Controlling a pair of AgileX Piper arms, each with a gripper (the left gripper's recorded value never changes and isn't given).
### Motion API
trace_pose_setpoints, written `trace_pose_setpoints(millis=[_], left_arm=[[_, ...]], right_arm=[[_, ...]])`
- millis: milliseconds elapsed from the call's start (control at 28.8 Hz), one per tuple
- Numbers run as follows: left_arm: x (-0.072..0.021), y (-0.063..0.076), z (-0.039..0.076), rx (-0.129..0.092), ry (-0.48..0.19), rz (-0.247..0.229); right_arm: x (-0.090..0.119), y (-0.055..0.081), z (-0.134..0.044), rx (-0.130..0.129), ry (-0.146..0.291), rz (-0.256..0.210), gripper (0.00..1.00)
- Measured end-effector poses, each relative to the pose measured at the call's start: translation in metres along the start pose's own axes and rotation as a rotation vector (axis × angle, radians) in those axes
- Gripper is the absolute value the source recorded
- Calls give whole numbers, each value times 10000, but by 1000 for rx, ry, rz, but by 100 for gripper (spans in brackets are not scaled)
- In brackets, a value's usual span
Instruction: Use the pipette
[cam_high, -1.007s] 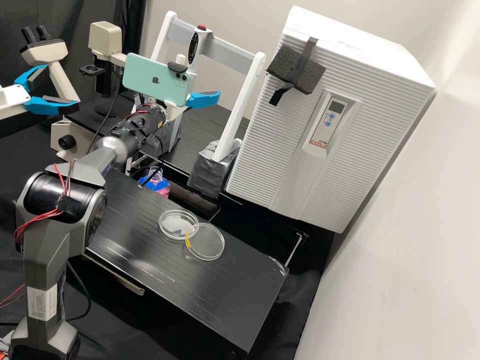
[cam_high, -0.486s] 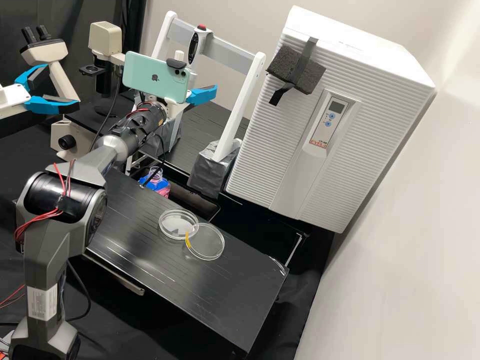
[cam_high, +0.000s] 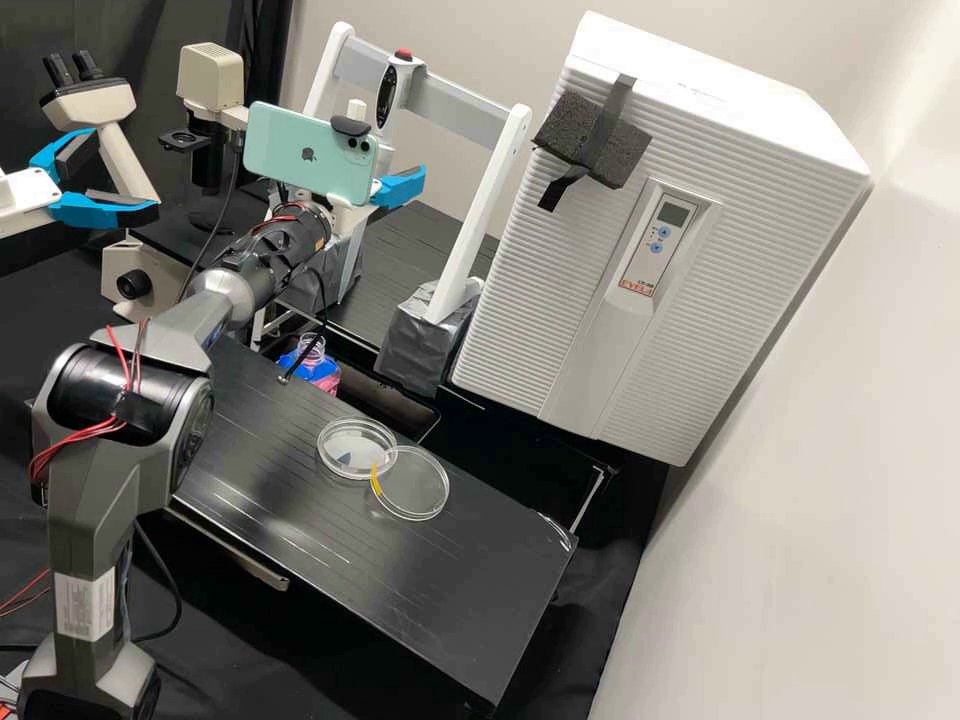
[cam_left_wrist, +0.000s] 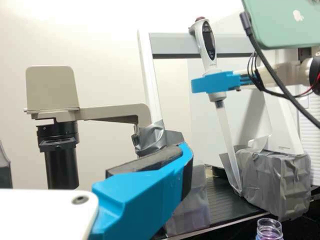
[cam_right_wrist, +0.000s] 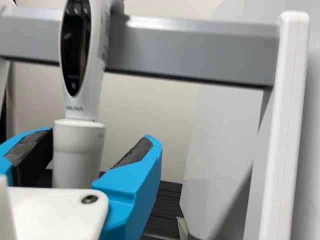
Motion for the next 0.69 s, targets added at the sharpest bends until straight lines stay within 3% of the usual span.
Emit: trace_pose_setpoints(millis=[590,695], left_arm=[[-3,6,-30,3,10,2],[-3,6,-33,-12,10,1]], right_arm=[[4,15,-40,-17,8,4,0],[3,11,-45,-17,10,3,0]])
